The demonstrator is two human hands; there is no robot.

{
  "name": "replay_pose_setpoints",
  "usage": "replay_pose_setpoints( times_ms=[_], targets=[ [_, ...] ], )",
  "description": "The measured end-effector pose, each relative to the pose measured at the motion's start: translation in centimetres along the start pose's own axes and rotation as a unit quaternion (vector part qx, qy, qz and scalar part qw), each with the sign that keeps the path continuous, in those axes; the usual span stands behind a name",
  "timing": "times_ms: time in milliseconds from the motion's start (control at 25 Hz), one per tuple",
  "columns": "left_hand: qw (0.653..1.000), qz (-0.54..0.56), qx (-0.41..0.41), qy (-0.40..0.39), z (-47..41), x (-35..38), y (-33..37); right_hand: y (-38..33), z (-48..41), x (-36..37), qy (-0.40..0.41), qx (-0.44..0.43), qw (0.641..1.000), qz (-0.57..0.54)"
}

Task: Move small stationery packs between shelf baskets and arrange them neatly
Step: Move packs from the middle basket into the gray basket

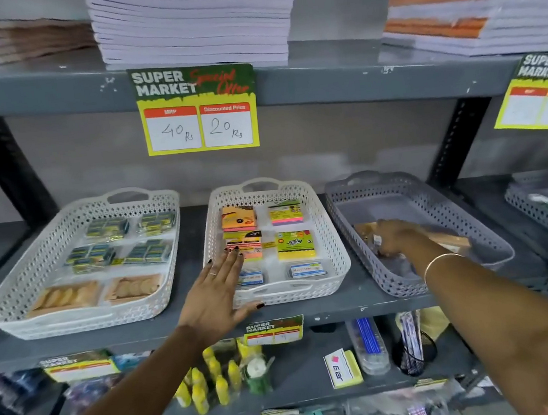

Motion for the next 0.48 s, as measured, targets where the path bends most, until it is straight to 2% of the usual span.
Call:
replay_pose_setpoints(
  times_ms=[120, 280, 400, 480],
  targets=[
    [1.0, -0.004, -0.006, -0.013, -0.1, 0.1, -0.1, -1.0, 0.6, -4.8, 0.085, 0.025, 0.994, -0.071],
    [1.0, 0.001, -0.001, -0.011, -0.1, 0.0, 0.0, -7.8, 2.8, -11.0, 0.15, -0.036, 0.979, -0.13],
    [1.0, -0.005, -0.005, 0.009, 0.0, -0.5, 0.1, -15.5, 5.7, -11.3, 0.119, -0.141, 0.97, -0.156],
    [0.999, 0.01, -0.036, 0.024, 0.8, -0.8, -0.9, -19.9, 7.8, -9.5, 0.077, -0.202, 0.962, -0.168]
  ],
)
Point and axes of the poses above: each hand's wrist, its own z-axis away from the middle knuckle, its own x-axis out of the palm, y = z × x, the point moved 9 cm from there along -z, towards the middle knuckle, and after that the axes turned 1 degree about x, right-handed, at the moved point
